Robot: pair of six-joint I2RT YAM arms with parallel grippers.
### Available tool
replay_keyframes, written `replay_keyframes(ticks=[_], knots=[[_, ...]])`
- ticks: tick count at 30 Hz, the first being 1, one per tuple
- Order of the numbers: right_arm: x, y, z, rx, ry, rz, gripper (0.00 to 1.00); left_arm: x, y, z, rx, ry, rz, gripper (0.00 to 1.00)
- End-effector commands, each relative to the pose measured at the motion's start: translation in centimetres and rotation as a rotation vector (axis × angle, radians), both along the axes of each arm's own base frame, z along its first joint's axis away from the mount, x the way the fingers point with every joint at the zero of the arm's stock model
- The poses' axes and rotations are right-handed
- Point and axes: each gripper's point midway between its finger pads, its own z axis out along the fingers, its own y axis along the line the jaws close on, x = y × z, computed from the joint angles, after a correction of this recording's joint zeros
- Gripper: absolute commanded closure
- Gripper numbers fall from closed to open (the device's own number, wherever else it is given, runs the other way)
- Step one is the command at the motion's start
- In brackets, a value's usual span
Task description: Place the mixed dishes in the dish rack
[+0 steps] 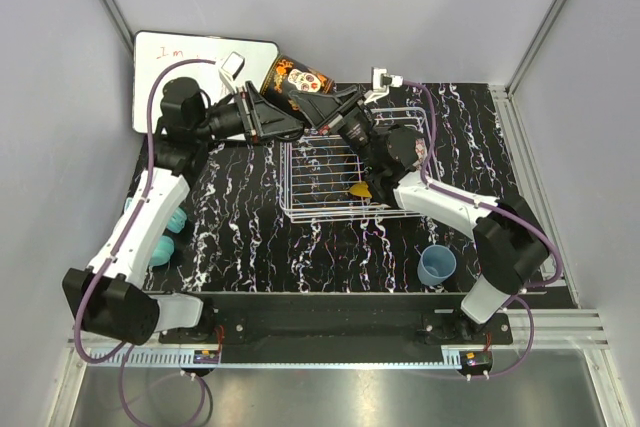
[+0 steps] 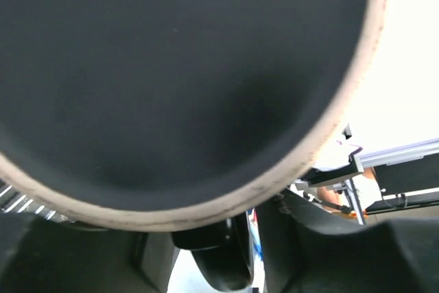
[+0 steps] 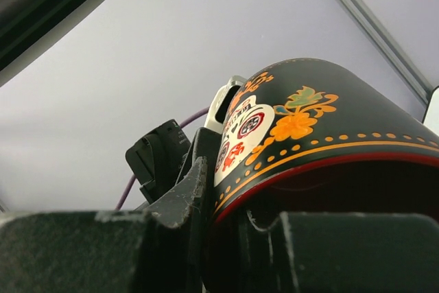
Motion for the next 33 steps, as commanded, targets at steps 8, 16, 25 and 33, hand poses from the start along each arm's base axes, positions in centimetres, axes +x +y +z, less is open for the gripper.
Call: replay_keyframes(ticks=[8,16,25,33], knots=[[-9.4,-1.0,8.0,0.263,-0.287,0.214,1.0,2.1,-0.6,5.3,-0.062,-0.151,0.018,0.83],[-9.8,0.5,7.5,0.252,-0.276,0.261,1.0,2.6,-0.6,5.4,-0.053,-0.149,0.032,0.65],[-10.0,1.1,7.5,0.234,-0.293,0.269,1.0,2.5,-0.6,5.1,-0.053,-0.14,0.029,0.46],[-10.4,1.5,7.0,0.218,-0.281,0.289,1.0,2.7,-0.6,5.4,-0.07,-0.157,0.027,0.99]])
